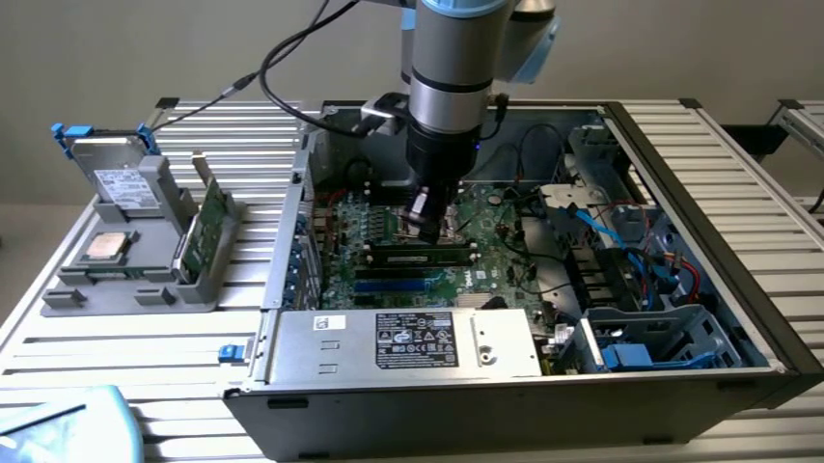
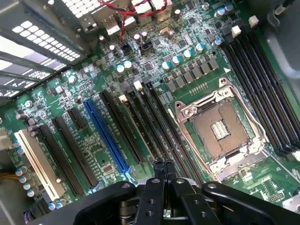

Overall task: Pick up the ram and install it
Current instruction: 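Press down the ram until it locks into place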

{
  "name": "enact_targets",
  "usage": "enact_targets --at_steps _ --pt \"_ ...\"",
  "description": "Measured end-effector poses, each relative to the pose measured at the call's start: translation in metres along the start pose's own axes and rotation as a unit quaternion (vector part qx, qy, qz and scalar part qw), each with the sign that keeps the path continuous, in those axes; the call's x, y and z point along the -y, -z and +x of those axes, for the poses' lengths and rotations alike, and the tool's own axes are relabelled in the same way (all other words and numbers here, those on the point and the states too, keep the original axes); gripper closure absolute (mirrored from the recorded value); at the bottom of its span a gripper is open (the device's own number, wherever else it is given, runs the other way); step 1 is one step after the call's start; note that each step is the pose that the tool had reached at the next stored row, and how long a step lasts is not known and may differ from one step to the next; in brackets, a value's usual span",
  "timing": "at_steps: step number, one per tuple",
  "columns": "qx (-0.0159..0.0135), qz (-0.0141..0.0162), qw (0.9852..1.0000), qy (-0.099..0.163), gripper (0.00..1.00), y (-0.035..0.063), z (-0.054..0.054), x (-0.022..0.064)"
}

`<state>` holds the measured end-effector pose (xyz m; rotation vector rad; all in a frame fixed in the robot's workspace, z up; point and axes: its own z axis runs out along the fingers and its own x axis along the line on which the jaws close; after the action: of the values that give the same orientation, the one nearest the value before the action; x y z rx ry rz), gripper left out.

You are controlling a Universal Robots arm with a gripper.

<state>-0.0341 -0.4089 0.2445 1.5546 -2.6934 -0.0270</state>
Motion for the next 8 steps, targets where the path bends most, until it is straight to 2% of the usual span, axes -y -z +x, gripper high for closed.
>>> enact_targets --at_steps 4,8 --pt "0.0009 -0.0005 0.9996 -0.028 0.89 0.0001 0.0000 0.0000" --pt "0.0017 -0.0011 0.9983 -0.058 0.89 0.0001 0.0000 0.0000"
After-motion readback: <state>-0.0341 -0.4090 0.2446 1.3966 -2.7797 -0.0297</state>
